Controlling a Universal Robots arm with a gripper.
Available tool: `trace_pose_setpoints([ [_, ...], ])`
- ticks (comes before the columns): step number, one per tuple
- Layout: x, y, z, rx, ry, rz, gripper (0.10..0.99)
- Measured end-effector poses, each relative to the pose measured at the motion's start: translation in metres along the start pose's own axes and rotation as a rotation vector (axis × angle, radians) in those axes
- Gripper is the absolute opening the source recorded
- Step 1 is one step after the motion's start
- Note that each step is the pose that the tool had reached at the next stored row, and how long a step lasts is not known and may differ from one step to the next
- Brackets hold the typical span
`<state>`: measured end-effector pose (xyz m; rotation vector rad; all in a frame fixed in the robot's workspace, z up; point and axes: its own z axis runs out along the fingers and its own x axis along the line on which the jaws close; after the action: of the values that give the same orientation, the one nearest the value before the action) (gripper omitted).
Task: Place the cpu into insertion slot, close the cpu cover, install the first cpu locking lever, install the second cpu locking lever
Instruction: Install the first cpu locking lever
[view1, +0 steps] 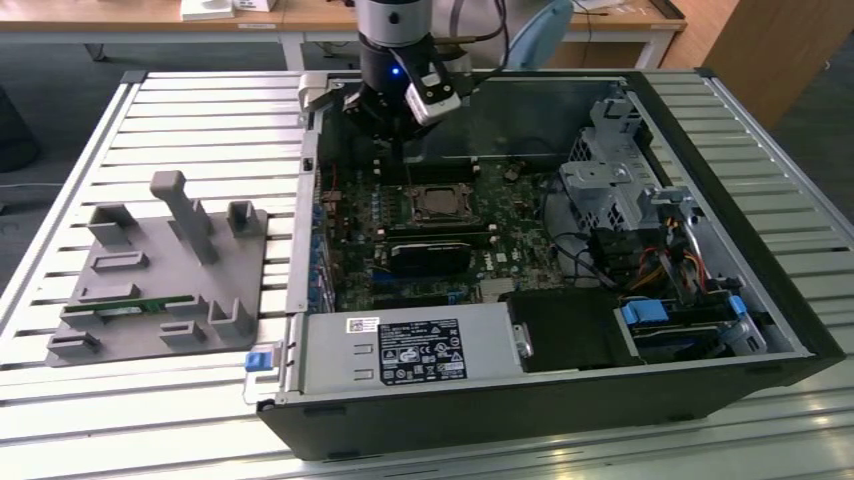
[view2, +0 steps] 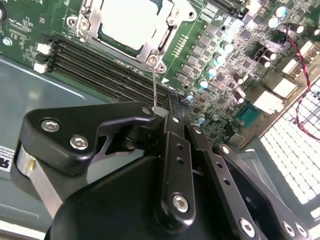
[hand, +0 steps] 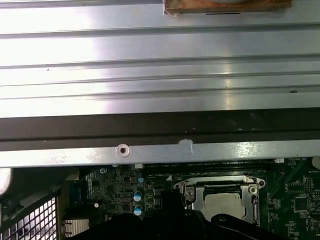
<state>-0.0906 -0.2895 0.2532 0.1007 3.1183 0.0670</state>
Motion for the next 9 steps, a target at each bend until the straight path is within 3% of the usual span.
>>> trace_pose_setpoints([
  [3, -0.0025, 0.0002, 0.0008, 0.000, 0.0001, 0.000, 0.106],
  [9, -0.0170, 0.0010, 0.0025, 0.000, 0.0008, 0.000, 0.106],
])
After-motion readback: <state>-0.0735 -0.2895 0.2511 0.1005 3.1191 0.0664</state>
